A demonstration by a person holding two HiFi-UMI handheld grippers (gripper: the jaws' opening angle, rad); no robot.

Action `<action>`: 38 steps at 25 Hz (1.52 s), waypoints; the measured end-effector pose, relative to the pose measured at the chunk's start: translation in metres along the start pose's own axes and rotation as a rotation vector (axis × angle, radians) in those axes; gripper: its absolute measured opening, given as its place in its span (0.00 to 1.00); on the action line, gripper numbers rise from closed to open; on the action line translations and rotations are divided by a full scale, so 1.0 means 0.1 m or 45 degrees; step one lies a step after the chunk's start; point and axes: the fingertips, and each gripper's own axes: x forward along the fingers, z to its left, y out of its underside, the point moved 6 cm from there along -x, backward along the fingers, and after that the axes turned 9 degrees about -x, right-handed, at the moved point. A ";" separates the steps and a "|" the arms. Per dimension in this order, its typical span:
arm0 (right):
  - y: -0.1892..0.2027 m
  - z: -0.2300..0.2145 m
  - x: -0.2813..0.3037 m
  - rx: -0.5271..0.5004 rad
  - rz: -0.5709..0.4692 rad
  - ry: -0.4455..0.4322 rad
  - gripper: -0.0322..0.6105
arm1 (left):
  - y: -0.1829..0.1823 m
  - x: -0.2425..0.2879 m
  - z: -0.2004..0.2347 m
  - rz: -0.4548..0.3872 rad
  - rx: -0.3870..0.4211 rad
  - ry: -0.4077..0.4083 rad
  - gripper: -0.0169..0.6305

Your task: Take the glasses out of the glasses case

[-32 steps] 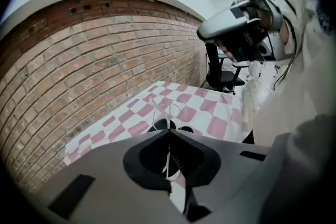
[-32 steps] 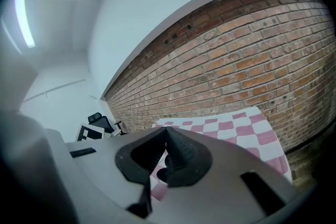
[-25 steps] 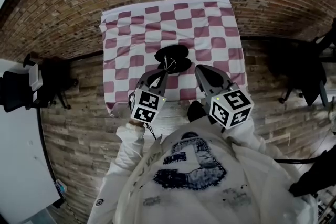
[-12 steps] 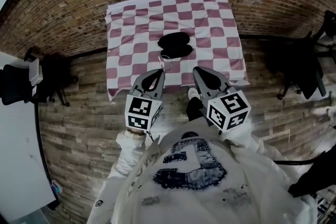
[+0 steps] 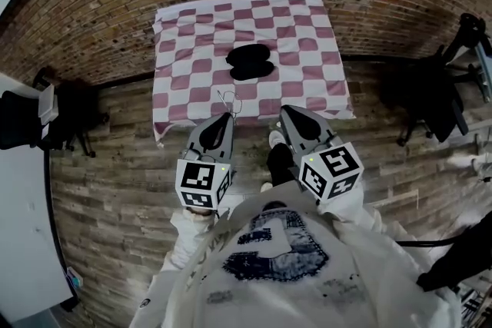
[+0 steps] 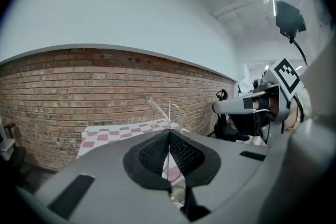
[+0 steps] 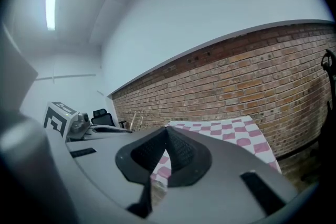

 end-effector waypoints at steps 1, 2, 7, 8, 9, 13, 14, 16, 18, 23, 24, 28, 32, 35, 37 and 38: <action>0.00 0.02 -0.03 0.000 -0.004 0.003 0.07 | 0.00 -0.05 -0.03 -0.008 -0.005 -0.006 0.05; 0.00 0.04 -0.05 0.000 -0.008 0.003 0.07 | 0.00 -0.11 -0.05 -0.017 -0.009 -0.015 0.05; 0.00 0.15 -0.15 -0.004 -0.021 -0.007 0.07 | -0.02 -0.32 -0.14 -0.058 -0.030 -0.037 0.05; 0.00 0.17 -0.17 -0.002 -0.024 -0.007 0.07 | -0.03 -0.34 -0.16 -0.061 -0.031 -0.038 0.05; 0.00 0.18 -0.19 0.000 -0.026 -0.006 0.07 | -0.03 -0.37 -0.19 -0.063 -0.032 -0.038 0.05; -0.02 0.19 -0.29 0.004 -0.025 0.006 0.07 | -0.05 -0.43 -0.30 -0.063 -0.042 -0.025 0.05; -0.02 0.18 -0.32 0.006 -0.023 0.011 0.07 | -0.05 -0.44 -0.33 -0.063 -0.043 -0.021 0.05; -0.01 0.16 -0.38 0.008 -0.020 0.021 0.07 | -0.04 -0.44 -0.39 -0.061 -0.044 -0.018 0.05; -0.01 0.14 -0.44 0.006 -0.019 0.027 0.07 | -0.03 -0.45 -0.44 -0.062 -0.051 -0.024 0.05; 0.00 0.09 -0.50 -0.003 -0.023 0.020 0.07 | 0.02 -0.49 -0.53 -0.083 -0.083 -0.057 0.05; 0.00 0.08 -0.51 -0.004 -0.027 0.017 0.07 | 0.02 -0.49 -0.54 -0.087 -0.084 -0.062 0.05; -0.06 0.09 -0.52 -0.016 -0.049 -0.006 0.07 | -0.01 -0.52 -0.58 -0.096 -0.072 -0.078 0.05; -0.09 0.07 -0.58 -0.023 -0.064 -0.026 0.07 | -0.07 -0.54 -0.65 -0.114 -0.056 -0.102 0.05; -0.08 0.02 -0.68 -0.021 -0.068 -0.037 0.07 | -0.08 -0.53 -0.75 -0.119 -0.053 -0.116 0.05; -0.08 -0.03 -0.76 -0.020 -0.067 -0.045 0.07 | -0.08 -0.52 -0.84 -0.117 -0.050 -0.123 0.05; -0.07 -0.06 -0.80 -0.018 -0.066 -0.048 0.07 | -0.09 -0.51 -0.89 -0.117 -0.050 -0.127 0.05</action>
